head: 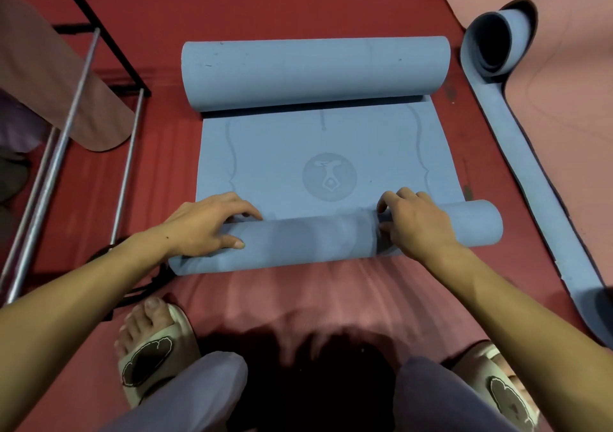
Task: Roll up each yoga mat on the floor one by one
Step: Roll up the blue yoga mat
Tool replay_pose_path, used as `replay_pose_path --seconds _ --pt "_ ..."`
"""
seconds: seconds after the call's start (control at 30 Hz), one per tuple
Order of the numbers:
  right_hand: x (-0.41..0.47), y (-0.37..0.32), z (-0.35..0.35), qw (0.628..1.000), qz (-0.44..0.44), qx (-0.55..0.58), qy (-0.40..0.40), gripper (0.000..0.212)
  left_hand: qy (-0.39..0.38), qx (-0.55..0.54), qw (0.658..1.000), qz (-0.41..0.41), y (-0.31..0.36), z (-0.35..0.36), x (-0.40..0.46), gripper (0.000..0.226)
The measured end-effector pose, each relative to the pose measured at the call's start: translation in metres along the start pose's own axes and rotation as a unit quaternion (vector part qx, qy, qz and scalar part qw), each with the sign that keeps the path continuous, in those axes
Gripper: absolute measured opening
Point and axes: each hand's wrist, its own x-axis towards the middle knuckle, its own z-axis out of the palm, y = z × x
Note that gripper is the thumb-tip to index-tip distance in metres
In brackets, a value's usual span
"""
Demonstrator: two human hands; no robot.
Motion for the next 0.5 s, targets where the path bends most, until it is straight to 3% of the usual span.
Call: replay_pose_path --seconds 0.17,0.37,0.5 --pt "-0.005 -0.006 -0.003 0.999 -0.018 -0.019 0.039 0.021 0.018 0.025 0.999 0.038 0.011 0.002 0.002 0.061" --pt "-0.009 -0.012 -0.011 0.998 -0.04 -0.034 -0.034 0.065 0.05 0.078 0.996 0.005 0.018 0.003 0.007 0.066" --pt "-0.01 -0.015 -0.001 0.999 -0.031 -0.016 0.003 0.066 0.041 0.088 0.995 -0.011 0.022 0.0 0.009 0.061"
